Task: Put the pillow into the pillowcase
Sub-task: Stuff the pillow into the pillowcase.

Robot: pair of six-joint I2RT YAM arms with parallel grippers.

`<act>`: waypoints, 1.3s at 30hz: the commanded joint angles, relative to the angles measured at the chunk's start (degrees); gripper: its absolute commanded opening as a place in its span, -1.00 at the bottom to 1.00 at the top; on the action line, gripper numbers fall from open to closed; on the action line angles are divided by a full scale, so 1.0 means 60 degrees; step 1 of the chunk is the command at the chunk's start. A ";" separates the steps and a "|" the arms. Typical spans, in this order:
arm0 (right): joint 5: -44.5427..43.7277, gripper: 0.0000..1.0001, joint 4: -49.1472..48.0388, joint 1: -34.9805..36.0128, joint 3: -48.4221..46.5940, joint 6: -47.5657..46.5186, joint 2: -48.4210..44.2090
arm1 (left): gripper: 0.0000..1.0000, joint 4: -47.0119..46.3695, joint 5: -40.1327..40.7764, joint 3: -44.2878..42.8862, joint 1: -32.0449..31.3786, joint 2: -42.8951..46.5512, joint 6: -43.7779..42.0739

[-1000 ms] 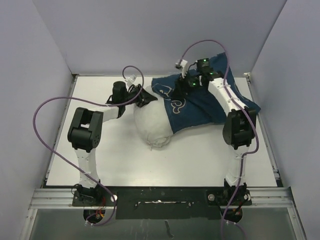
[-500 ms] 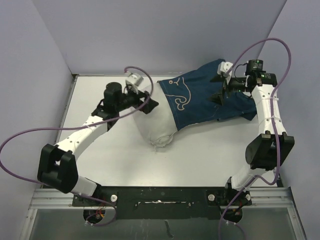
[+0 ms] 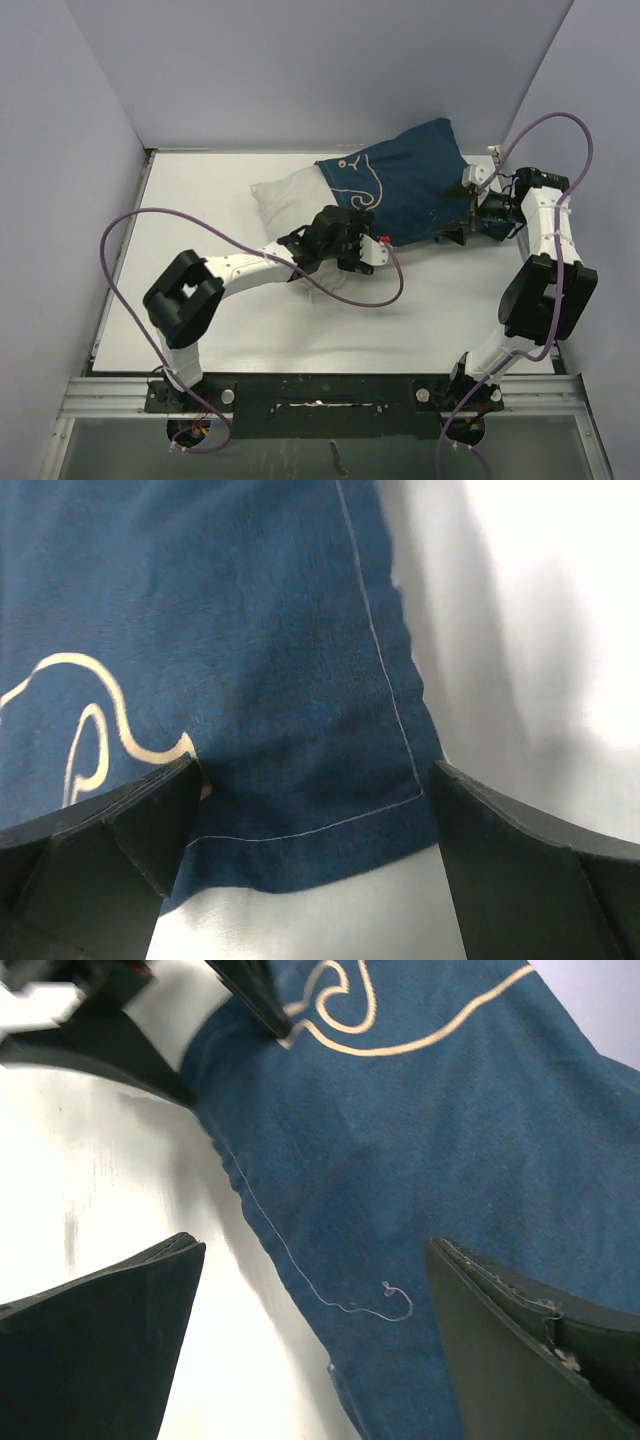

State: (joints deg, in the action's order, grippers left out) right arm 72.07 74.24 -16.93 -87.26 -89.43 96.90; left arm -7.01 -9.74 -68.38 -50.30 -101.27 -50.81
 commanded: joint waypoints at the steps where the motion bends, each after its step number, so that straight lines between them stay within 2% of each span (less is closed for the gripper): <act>1: 0.0921 0.96 0.0891 -0.0174 0.0225 -0.1178 -0.0452 | 0.96 -0.0348 0.1546 -0.1363 -0.0135 -0.1369 -0.1451; 5: 0.1113 0.96 0.1717 -0.0416 0.0330 -0.2087 -0.0413 | 0.96 -0.0698 0.3505 -0.1595 -0.0244 -0.2497 -0.1529; 7: 0.1204 0.95 0.2145 -0.0518 0.0360 -0.2560 -0.0354 | 0.80 -0.0983 0.4605 -0.1687 -0.0238 -0.3020 -0.1708; 8: 0.1262 0.96 0.2360 -0.0575 0.0353 -0.2833 -0.0308 | 0.59 -0.0989 0.4986 -0.1913 -0.0179 -0.3267 -0.1668; 9: 0.1314 0.96 0.2621 -0.0595 0.0323 -0.3065 -0.0247 | 0.12 -0.0911 0.5303 -0.2178 -0.0084 -0.3437 -0.1482; 10: 0.1374 0.96 0.2894 -0.0605 0.0273 -0.3352 -0.0181 | -0.46 -0.0837 0.5564 -0.2473 0.0029 -0.3585 -0.1135; 11: 0.1431 0.96 0.3202 -0.0610 0.0201 -0.3670 -0.0106 | -0.92 -0.0528 0.5768 -0.2814 0.0129 -0.3704 -0.0802; 12: 0.1475 0.96 0.3532 -0.0623 0.0115 -0.3988 -0.0022 | -1.00 -0.0136 0.5820 -0.3208 0.0224 -0.3765 -0.0433; 15: 0.1553 0.96 0.3630 -0.0712 -0.0014 -0.3890 -0.0006 | -1.00 0.0993 0.5446 -0.4176 0.0376 -0.3537 0.0847; 18: 0.1456 0.96 0.3621 -0.0790 -0.0095 -0.3770 -0.0118 | -1.00 0.2302 0.4217 -0.4996 0.0533 -0.2775 0.2597; 23: 0.1231 1.00 0.3611 -0.0868 -0.0626 -0.2820 -0.0295 | -1.00 0.4802 0.1448 -0.7056 0.1733 -0.1567 0.6433; 26: 0.1172 0.99 0.3425 -0.0885 -0.1060 -0.2047 -0.0436 | -1.00 0.5655 0.0097 -0.8268 0.2557 -0.1249 0.8040; 28: 0.0919 0.99 0.2750 -0.0885 -0.1055 -0.1277 -0.0587 | -1.00 0.5968 -0.0678 -0.8657 0.3037 -0.1121 0.8871; 32: -0.0134 0.96 0.0133 -0.0807 -0.0105 0.0872 -0.1258 | -1.00 0.5782 -0.2192 -0.8784 0.3724 -0.0846 1.0338; 35: -0.0771 0.99 -0.1984 -0.0630 0.0620 0.2661 -0.1978 | -1.00 0.5114 -0.3664 -0.9207 0.4146 -0.0903 1.1974; 37: -0.0852 0.98 -0.2572 -0.0452 0.0590 0.3256 -0.2148 | -1.00 0.4171 -0.4946 -0.9500 0.4454 -0.0993 1.3414; 39: -0.0756 0.98 -0.2564 -0.0177 0.0350 0.3442 -0.2058 | -1.00 0.2662 -0.5676 -0.9473 0.4726 -0.1034 1.5176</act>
State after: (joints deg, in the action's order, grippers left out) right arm 68.27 69.67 -20.53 -83.64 -78.85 86.59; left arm 29.19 -26.94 -120.16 -23.51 -112.51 17.37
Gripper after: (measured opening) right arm 0.991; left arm 0.061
